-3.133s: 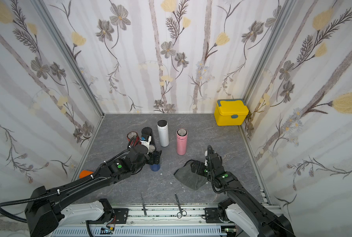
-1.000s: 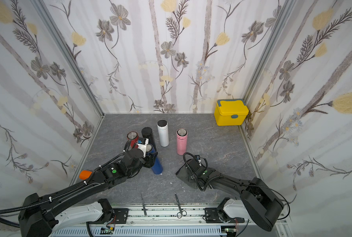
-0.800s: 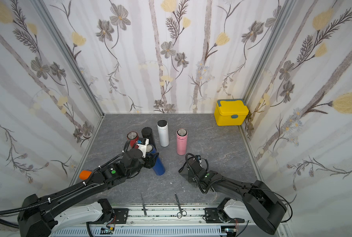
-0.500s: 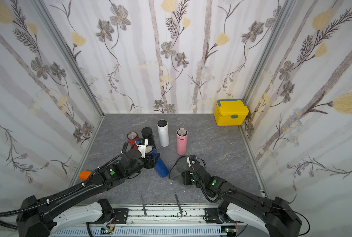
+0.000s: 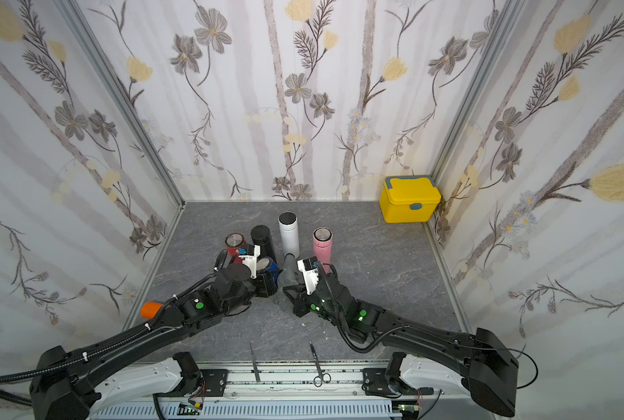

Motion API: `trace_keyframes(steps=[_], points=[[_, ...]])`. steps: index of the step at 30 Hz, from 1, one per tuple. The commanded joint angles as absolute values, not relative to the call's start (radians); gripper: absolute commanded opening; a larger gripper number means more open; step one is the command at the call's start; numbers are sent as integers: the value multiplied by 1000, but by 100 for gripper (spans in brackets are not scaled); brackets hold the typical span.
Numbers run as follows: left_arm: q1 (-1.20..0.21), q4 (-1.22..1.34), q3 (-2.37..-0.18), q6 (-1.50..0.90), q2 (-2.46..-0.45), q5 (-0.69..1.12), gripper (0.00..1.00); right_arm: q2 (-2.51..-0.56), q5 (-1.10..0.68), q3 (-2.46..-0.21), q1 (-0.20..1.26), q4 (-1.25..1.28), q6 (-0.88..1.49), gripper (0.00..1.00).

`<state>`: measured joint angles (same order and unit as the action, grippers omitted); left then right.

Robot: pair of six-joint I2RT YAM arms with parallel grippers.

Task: Wipe the surface of the thermos
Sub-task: Wipe the dirt from the surface of the thermos.

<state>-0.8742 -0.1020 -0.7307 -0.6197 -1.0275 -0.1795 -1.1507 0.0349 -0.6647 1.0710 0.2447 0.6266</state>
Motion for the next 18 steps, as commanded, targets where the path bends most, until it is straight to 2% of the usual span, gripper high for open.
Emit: trace_keyframes(steps=[1,9,14,18], points=[[-874,0,-734,-660,-1001,-165,0,-1208,73,-665,1081,302,646,0],[-874,-31,-765,-667,-1006,-192,0,-1194,199,-502,1105,181,778,0],[-873,-31,-782,-689,-1041,-209,0,-1107,294,-539,1171,130,738,0],[-874,-34,-805,-719,-1073,-212,0,-1063,323,-609,1241,214,639,0]])
